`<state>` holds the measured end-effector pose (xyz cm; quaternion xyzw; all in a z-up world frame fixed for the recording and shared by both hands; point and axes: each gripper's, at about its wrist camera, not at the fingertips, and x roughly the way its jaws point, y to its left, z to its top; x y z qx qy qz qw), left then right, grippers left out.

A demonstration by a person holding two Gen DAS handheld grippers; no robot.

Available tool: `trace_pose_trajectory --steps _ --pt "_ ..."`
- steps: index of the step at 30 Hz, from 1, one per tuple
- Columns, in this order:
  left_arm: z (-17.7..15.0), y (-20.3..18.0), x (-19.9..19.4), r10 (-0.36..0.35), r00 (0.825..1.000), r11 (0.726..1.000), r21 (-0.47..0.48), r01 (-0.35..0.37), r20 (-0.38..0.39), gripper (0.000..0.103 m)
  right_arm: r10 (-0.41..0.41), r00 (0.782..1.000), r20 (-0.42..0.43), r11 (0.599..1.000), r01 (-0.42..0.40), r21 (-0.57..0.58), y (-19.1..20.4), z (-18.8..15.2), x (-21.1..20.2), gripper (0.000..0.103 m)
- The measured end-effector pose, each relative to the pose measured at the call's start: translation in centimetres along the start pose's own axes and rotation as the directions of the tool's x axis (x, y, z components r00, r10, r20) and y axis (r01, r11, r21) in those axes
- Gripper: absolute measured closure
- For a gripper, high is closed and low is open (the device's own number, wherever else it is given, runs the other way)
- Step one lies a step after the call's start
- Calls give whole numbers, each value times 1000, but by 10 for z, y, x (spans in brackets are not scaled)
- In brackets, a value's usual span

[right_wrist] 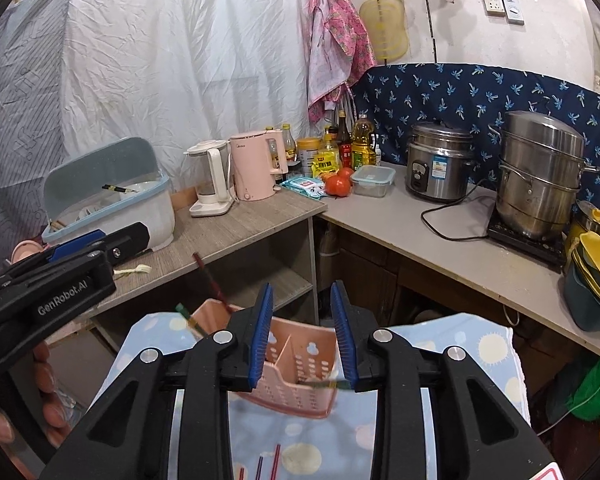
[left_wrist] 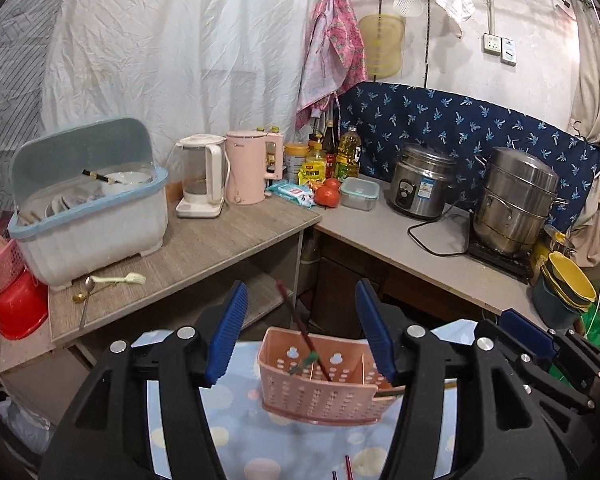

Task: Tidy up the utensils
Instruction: 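Insert both chopsticks into the pink holder and open both grippers, then lower both grippers back toward the red chopsticks on the cloth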

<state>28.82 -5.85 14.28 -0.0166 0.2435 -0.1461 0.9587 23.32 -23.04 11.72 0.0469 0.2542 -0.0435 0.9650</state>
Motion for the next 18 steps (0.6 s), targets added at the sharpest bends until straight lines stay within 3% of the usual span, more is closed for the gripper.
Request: trace_pose_trajectory --steps 9,14,18 --pt "-40 10 -33 52 998 999 8 -52 -43 49 -5 999 -54 1000 5 -10 5 -50 -34 73" --pt "-74 15 -50 102 992 995 17 -101 -73 50 -10 995 -101 1000 9 -9 6 -89 -50 74" --pt "-113 19 -57 104 984 994 -4 -106 -143 50 -11 986 -166 1000 9 -9 8 -131 -62 74"
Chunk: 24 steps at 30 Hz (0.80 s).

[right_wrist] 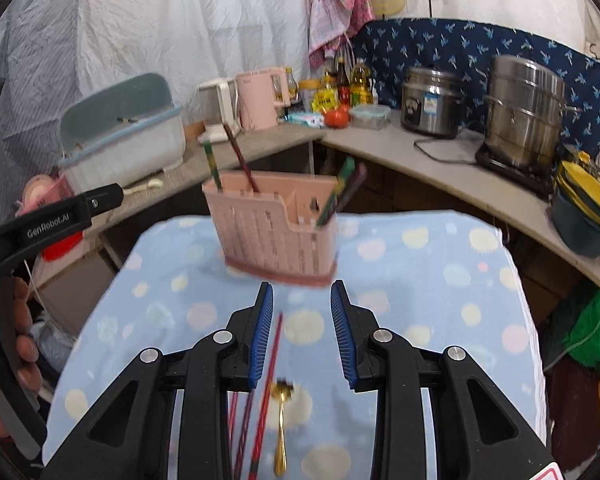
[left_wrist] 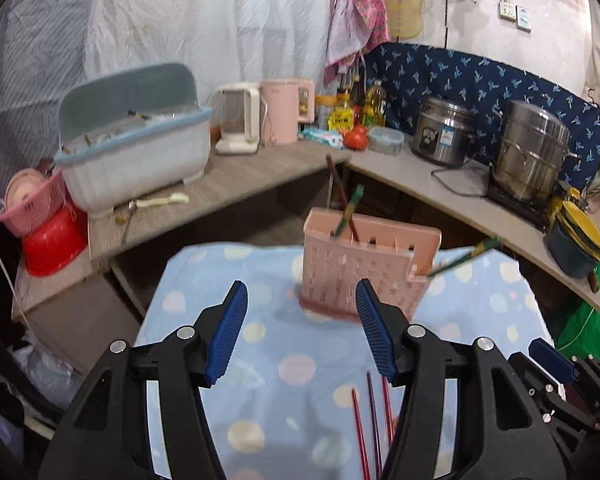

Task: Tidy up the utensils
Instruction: 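Lower both grippers back toward the red chopsticks on the cloth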

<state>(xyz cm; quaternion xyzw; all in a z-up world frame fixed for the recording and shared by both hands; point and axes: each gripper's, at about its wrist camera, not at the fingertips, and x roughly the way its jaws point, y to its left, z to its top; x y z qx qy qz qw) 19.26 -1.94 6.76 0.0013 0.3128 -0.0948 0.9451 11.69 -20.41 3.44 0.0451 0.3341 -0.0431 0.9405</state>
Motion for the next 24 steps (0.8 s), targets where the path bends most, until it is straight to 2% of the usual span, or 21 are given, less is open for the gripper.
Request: trace_pose_trajectory --steps 5,9,14,16,21,24 --pt "-56 3 -2 32 996 999 1 -32 -78 50 -6 997 -81 1000 5 -20 5 -56 -3 74" --pt "-103 8 1 27 984 999 -37 -34 -174 50 6 987 -163 999 -13 -41 11 -98 1 75" --pt "-146 8 2 56 968 998 -15 -62 -246 50 43 971 -237 998 -55 -42 25 -143 6 79" --pt "-161 10 2 63 961 998 -7 -67 -269 50 54 963 -263 997 -68 -45 31 -155 11 87" --pt "-188 14 1 75 944 997 5 -77 -323 50 58 951 -304 996 -77 -53 39 -174 23 91" --pt "-197 13 -3 77 941 997 15 -76 -329 50 63 948 -313 994 -86 -60 45 -177 27 91"
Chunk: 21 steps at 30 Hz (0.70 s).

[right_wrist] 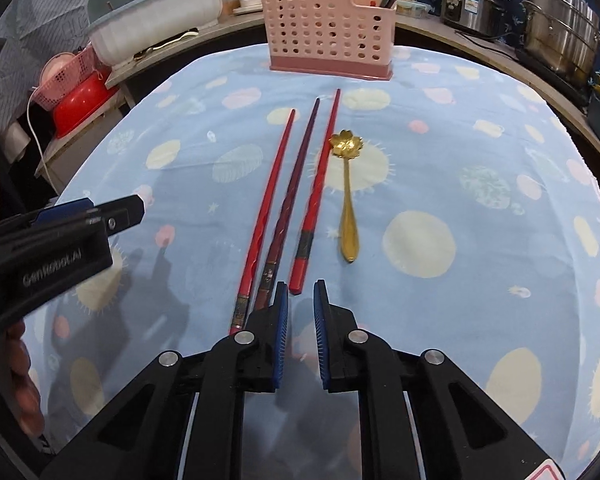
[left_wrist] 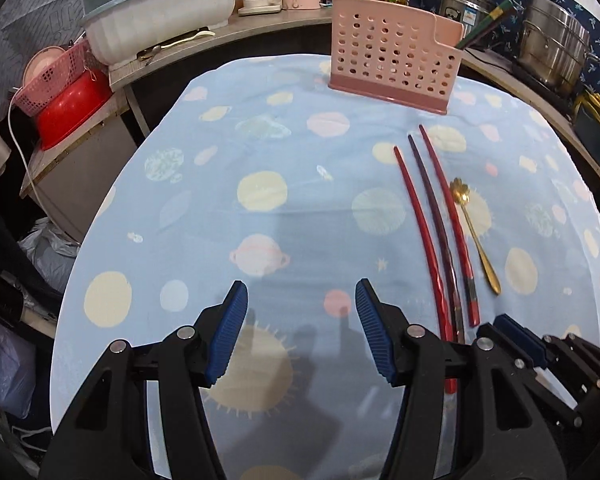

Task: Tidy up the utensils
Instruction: 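Lower both grippers back toward the red chopsticks on the cloth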

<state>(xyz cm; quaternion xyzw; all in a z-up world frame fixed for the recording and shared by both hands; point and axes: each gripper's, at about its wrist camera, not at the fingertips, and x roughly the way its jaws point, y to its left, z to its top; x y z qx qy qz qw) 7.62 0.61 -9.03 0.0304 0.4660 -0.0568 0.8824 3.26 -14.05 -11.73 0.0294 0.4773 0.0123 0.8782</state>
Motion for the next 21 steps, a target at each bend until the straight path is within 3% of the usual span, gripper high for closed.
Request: trace_pose_trajectory --steps 21 --pt "-22 -3 4 -20 999 1000 21 21 -49 50 -35 999 6 999 35 -20 -1 24 27 94"
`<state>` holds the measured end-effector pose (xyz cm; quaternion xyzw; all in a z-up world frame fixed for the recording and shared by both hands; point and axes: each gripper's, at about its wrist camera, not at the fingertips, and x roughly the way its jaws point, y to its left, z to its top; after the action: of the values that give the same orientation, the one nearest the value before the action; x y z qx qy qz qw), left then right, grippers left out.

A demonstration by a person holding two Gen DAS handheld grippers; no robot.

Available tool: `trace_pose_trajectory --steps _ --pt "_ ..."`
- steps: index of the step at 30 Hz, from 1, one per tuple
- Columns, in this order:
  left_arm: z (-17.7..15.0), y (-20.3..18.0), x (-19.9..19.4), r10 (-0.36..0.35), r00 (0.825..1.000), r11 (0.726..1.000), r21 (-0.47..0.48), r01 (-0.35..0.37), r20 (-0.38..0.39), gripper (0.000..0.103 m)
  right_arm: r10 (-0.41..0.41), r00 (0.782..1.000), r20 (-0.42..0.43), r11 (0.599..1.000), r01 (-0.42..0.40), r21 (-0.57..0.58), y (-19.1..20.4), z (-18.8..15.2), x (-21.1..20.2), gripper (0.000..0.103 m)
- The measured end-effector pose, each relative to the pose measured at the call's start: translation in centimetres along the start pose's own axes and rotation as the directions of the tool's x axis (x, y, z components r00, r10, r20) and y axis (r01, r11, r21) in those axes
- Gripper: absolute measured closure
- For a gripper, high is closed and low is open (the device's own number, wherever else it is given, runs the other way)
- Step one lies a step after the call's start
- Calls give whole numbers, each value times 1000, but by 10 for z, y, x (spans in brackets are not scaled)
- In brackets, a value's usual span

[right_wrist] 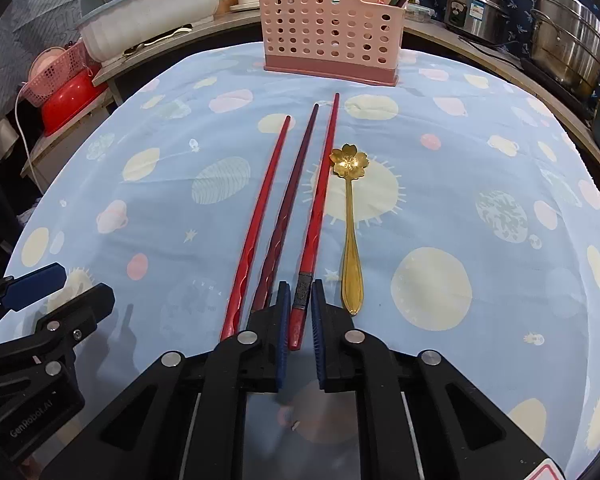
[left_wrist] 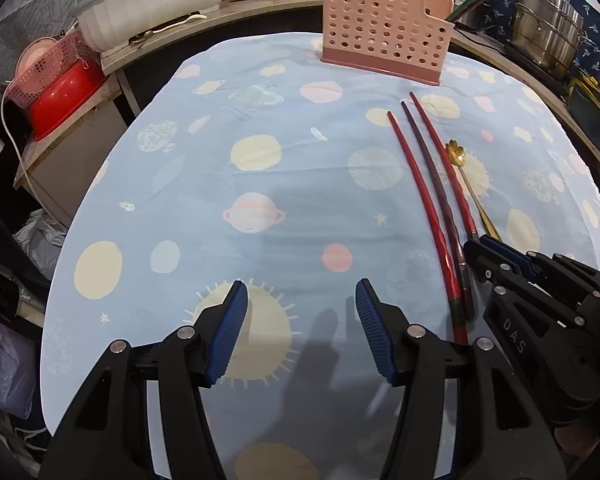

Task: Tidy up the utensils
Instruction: 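Lower both grippers back toward the red chopsticks on the cloth, then grasp a red chopstick with the right gripper while the left grasps a dark-red chopstick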

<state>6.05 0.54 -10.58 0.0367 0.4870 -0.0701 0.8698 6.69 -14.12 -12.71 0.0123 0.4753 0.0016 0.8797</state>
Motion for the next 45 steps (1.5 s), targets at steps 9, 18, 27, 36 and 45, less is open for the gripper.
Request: trace_pose_trajectory --steps 9,18,27,36,45 --pt "-7 -23 1 -46 999 998 46 47 -23 50 11 1000 -13 998 -10 69 -22 -23 -22 96" --pt "-15 -54 0 -139 990 984 103 142 -40 50 18 1000 4 995 -18 103 -32 -35 -40 96" --pt "-14 -64 12 -159 986 982 98 162 -41 50 19 1000 4 992 -20 123 -39 -39 -42 96" --pt "-16 -66 12 -139 990 982 127 141 -31 51 23 1000 -1 992 -23 127 -40 -40 -41 96" --pt "-18 -59 10 -124 992 982 144 124 -12 70 28 1000 10 992 -29 121 -38 -40 -47 96"
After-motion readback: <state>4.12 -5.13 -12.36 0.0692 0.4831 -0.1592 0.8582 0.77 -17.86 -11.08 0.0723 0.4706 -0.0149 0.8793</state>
